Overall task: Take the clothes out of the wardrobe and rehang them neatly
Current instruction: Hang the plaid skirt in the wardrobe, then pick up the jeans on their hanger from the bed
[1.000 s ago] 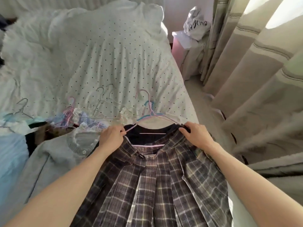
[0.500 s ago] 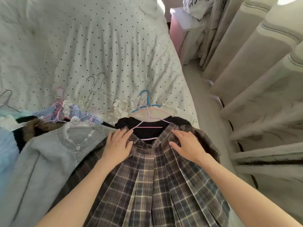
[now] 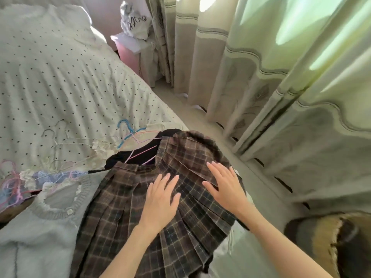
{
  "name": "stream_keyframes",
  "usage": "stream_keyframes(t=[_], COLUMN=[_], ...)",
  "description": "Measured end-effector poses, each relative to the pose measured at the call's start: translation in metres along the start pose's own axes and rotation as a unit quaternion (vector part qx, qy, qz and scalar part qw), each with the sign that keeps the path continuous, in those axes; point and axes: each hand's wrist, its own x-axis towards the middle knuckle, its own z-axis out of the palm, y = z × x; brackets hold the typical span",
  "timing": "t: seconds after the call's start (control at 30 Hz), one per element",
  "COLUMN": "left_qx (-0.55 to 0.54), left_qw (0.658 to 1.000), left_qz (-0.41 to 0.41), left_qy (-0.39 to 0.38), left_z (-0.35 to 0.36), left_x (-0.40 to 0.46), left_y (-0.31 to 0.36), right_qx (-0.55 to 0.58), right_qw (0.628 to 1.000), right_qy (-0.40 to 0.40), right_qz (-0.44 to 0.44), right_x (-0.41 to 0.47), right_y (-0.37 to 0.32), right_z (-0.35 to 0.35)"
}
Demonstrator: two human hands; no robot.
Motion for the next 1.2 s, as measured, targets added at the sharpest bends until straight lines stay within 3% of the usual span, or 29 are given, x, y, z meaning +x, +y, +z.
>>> stream_keyframes(t=[0.2, 0.4, 0.63, 0.87, 1.03, 1.1, 1.2], left_qx=[0.041, 0.074, 0.084, 0.049, 0.019, 0.013, -0.011], left_qw=[0.984, 0.932, 0.835, 0.744, 0.686, 0.667, 0.612], left_qz=[0.171, 0.342, 0.51, 0.632, 0.688, 0.69, 0.709], left_qy=[-0.041, -0.096, -0.188, -0.213, -0.237, -0.282, -0.351], left_z=[-0.005, 0.019, 0.084, 0.13, 0.162, 0.175, 0.196], left_x=[-0.027, -0.068, -0.164, -0.286, -0.384, -0.43, -0.499], left_y=[0.048, 0.137, 0.233, 0.332, 0.388, 0.405, 0.433], right_qx=[0.021, 0.027, 0.058, 0.047, 0.018, 0.013, 0.016], right_qw=[0.986, 0.937, 0.84, 0.737, 0.665, 0.636, 0.585], right_qy=[0.106, 0.225, 0.289, 0.347, 0.372, 0.373, 0.373], right_qz=[0.124, 0.267, 0.455, 0.579, 0.647, 0.675, 0.72], right_x=[-0.125, -0.261, -0.44, -0.623, -0.728, -0.764, -0.813], right_y=[0.018, 0.042, 0.033, 0.027, 0.011, 0.001, -0.015], right_z=[-0.012, -0.026, 0.006, 0.01, 0.013, 0.022, 0.037])
